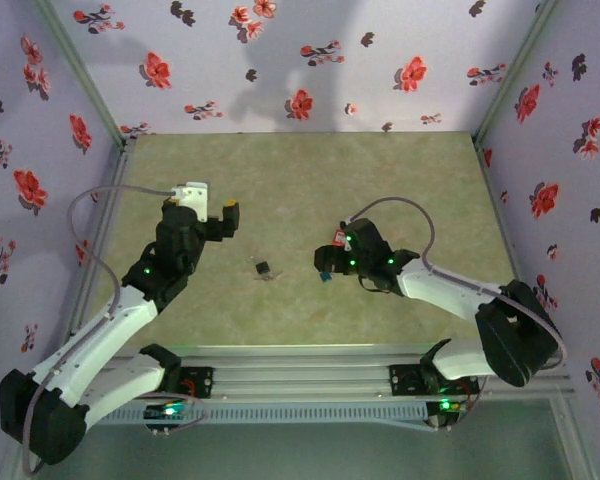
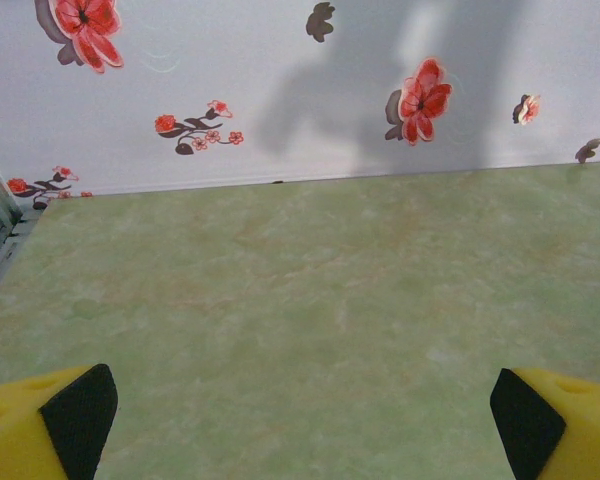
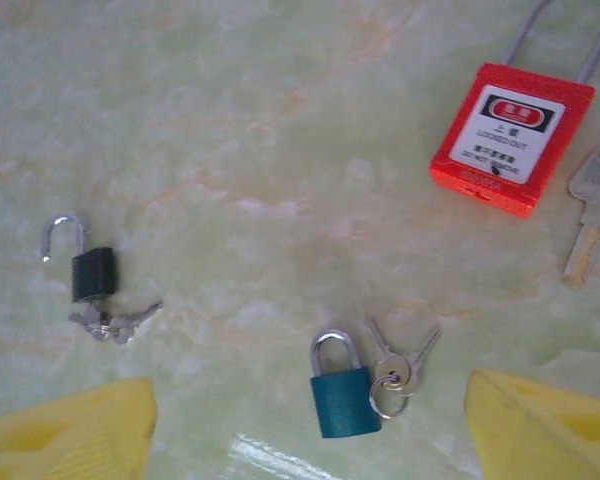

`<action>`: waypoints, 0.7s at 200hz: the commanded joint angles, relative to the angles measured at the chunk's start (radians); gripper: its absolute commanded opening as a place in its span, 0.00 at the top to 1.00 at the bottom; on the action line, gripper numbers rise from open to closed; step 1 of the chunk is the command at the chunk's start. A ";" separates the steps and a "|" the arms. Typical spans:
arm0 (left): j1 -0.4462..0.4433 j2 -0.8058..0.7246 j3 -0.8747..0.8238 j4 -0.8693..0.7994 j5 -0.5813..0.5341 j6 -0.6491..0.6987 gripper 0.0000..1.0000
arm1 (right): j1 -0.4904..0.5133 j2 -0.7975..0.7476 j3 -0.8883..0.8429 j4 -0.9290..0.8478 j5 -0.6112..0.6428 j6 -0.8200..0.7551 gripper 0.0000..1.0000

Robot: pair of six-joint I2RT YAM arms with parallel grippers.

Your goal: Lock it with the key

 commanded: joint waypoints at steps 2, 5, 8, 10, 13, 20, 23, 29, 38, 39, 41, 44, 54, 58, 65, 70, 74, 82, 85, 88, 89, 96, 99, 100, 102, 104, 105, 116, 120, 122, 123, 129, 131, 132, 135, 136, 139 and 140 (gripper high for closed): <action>0.005 -0.026 -0.012 0.008 -0.009 0.004 0.00 | 0.065 -0.028 0.038 -0.067 0.064 -0.013 0.11; 0.006 -0.027 -0.011 0.008 -0.010 0.002 0.00 | 0.076 -0.028 0.047 -0.075 0.077 -0.014 0.10; 0.005 -0.027 -0.012 0.008 -0.013 0.002 0.00 | 0.084 -0.025 0.054 -0.083 0.087 -0.015 0.09; 0.005 -0.028 -0.012 0.008 -0.015 0.001 0.00 | 0.094 -0.023 0.060 -0.088 0.093 -0.017 0.09; 0.005 -0.029 -0.012 0.008 -0.015 0.001 0.00 | 0.105 -0.019 0.069 -0.097 0.102 -0.018 0.08; 0.005 -0.034 -0.012 0.009 -0.023 0.000 0.00 | 0.128 -0.006 0.095 -0.116 0.123 -0.019 0.07; 0.005 -0.035 -0.011 0.009 -0.027 0.000 0.00 | 0.138 0.002 0.106 -0.127 0.132 -0.019 0.07; 0.005 -0.040 -0.012 0.010 -0.036 -0.002 0.00 | 0.159 0.018 0.129 -0.145 0.150 -0.020 0.06; 0.005 -0.049 -0.015 0.015 -0.051 0.000 0.00 | 0.190 0.051 0.169 -0.177 0.176 -0.024 0.06; 0.005 -0.050 -0.016 0.015 -0.052 0.000 0.00 | 0.193 0.055 0.171 -0.181 0.180 -0.024 0.06; 0.005 -0.053 -0.017 0.015 -0.054 -0.001 0.00 | 0.199 0.063 0.184 -0.189 0.187 -0.025 0.06; 0.005 -0.054 -0.019 0.018 -0.059 0.000 0.00 | 0.208 0.076 0.197 -0.201 0.199 -0.026 0.06; 0.005 -0.066 -0.025 0.026 -0.074 0.001 0.00 | 0.246 0.120 0.252 -0.244 0.251 -0.033 0.06; 0.005 -0.070 -0.027 0.028 -0.080 0.001 0.00 | 0.260 0.138 0.272 -0.260 0.269 -0.034 0.06; 0.005 -0.078 -0.029 0.031 -0.092 0.001 0.00 | 0.277 0.169 0.308 -0.288 0.290 -0.036 0.05; 0.005 -0.083 -0.030 0.032 -0.099 0.001 0.00 | 0.288 0.195 0.331 -0.302 0.301 -0.037 0.05; 0.005 -0.088 -0.032 0.035 -0.106 0.001 0.00 | 0.297 0.214 0.350 -0.314 0.312 -0.037 0.04; 0.005 -0.097 -0.036 0.041 -0.122 0.004 0.00 | 0.312 0.250 0.386 -0.333 0.326 -0.035 0.04; 0.005 -0.100 -0.038 0.043 -0.130 0.005 0.00 | 0.319 0.263 0.399 -0.339 0.329 -0.035 0.04; 0.005 -0.104 -0.038 0.046 -0.137 0.005 0.00 | 0.323 0.278 0.412 -0.344 0.330 -0.034 0.04; 0.006 -0.105 -0.039 0.046 -0.141 0.006 0.00 | 0.324 0.281 0.417 -0.346 0.330 -0.036 0.04; 0.005 -0.115 -0.043 0.052 -0.160 0.006 0.00 | 0.335 0.313 0.446 -0.357 0.333 -0.039 0.04; 0.005 -0.118 -0.045 0.055 -0.172 0.007 0.00 | 0.340 0.324 0.457 -0.360 0.334 -0.040 0.04; 0.005 -0.120 -0.045 0.056 -0.175 0.008 0.00 | 0.341 0.329 0.460 -0.360 0.335 -0.041 0.04; 0.005 -0.122 -0.047 0.058 -0.181 0.009 0.00 | 0.344 0.336 0.469 -0.363 0.337 -0.041 0.04; 0.005 -0.125 -0.048 0.060 -0.188 0.010 0.00 | 0.346 0.342 0.476 -0.366 0.338 -0.040 0.04; 0.005 -0.127 -0.049 0.062 -0.191 0.010 0.00 | 0.347 0.347 0.479 -0.366 0.339 -0.039 0.04; 0.005 -0.142 -0.059 0.080 -0.224 0.016 0.00 | 0.357 0.390 0.517 -0.368 0.339 -0.040 0.05; 0.006 -0.148 -0.063 0.087 -0.235 0.020 0.00 | 0.358 0.404 0.526 -0.368 0.334 -0.040 0.06; 0.005 -0.152 -0.064 0.090 -0.242 0.022 0.00 | 0.360 0.411 0.533 -0.370 0.333 -0.040 0.06; 0.004 -0.152 -0.066 0.092 -0.245 0.022 0.00 | 0.361 0.415 0.536 -0.370 0.334 -0.039 0.06; 0.005 -0.162 -0.071 0.099 -0.260 0.023 0.00 | 0.362 0.436 0.554 -0.374 0.333 -0.036 0.07; 0.005 -0.163 -0.072 0.102 -0.265 0.024 0.00 | 0.363 0.442 0.560 -0.375 0.332 -0.034 0.08; 0.004 -0.164 -0.073 0.102 -0.267 0.024 0.00 | 0.362 0.445 0.563 -0.375 0.331 -0.034 0.08; 0.005 -0.167 -0.074 0.105 -0.273 0.025 0.00 | 0.364 0.454 0.569 -0.374 0.330 -0.032 0.09; 0.005 -0.168 -0.075 0.106 -0.275 0.026 0.00 | 0.364 0.456 0.572 -0.374 0.330 -0.031 0.09; 0.005 -0.172 -0.077 0.109 -0.281 0.027 0.00 | 0.364 0.465 0.578 -0.372 0.327 -0.031 0.10; 0.005 -0.173 -0.077 0.111 -0.283 0.027 0.00 | 0.364 0.469 0.580 -0.372 0.325 -0.031 0.10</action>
